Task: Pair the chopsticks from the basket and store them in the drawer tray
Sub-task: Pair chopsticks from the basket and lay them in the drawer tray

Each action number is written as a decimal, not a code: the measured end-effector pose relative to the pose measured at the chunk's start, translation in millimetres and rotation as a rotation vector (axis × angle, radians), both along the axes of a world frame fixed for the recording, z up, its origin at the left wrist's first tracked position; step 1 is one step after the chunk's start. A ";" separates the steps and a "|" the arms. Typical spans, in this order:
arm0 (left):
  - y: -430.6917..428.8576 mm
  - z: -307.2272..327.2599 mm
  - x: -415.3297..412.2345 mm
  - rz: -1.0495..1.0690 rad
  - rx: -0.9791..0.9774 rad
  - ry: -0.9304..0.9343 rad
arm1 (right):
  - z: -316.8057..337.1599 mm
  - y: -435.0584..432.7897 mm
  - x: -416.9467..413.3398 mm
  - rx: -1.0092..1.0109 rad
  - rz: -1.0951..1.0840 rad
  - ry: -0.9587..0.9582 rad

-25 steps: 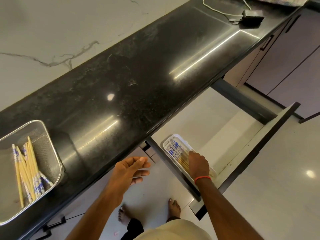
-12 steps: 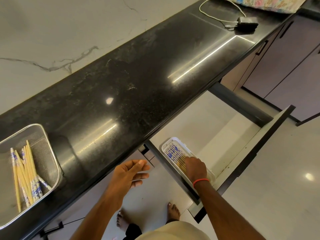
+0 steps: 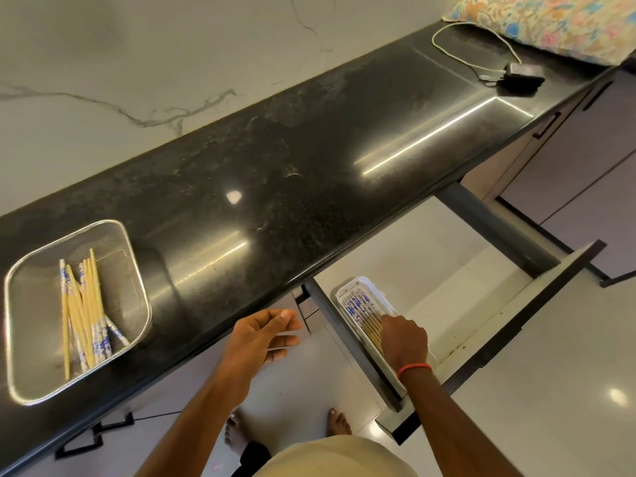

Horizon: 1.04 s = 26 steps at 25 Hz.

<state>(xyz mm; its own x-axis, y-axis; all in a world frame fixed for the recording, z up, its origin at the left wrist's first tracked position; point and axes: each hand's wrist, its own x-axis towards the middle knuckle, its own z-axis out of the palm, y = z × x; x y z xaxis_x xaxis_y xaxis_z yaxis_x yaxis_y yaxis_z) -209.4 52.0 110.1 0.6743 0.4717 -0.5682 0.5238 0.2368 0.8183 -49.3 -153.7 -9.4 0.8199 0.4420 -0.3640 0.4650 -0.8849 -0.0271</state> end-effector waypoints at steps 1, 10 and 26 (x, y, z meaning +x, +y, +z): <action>2.0 1.5 -3.4 0.014 0.001 -0.009 | 5.3 2.7 -1.1 0.022 -0.021 -0.015; 37.1 28.8 -31.7 0.134 0.038 -0.100 | 66.1 66.7 -23.3 0.387 -0.017 -0.022; 174.1 68.0 -124.3 0.429 0.040 -0.195 | 170.8 271.2 -113.1 0.674 0.381 -0.023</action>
<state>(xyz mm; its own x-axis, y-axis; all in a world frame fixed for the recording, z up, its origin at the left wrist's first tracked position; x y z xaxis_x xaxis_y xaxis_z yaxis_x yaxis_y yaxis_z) -333.7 226.1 178.1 0.5059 0.7502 -0.4257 0.2210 0.3644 0.9047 -162.4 117.6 161.4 0.5712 0.8148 0.0987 0.7408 -0.4600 -0.4896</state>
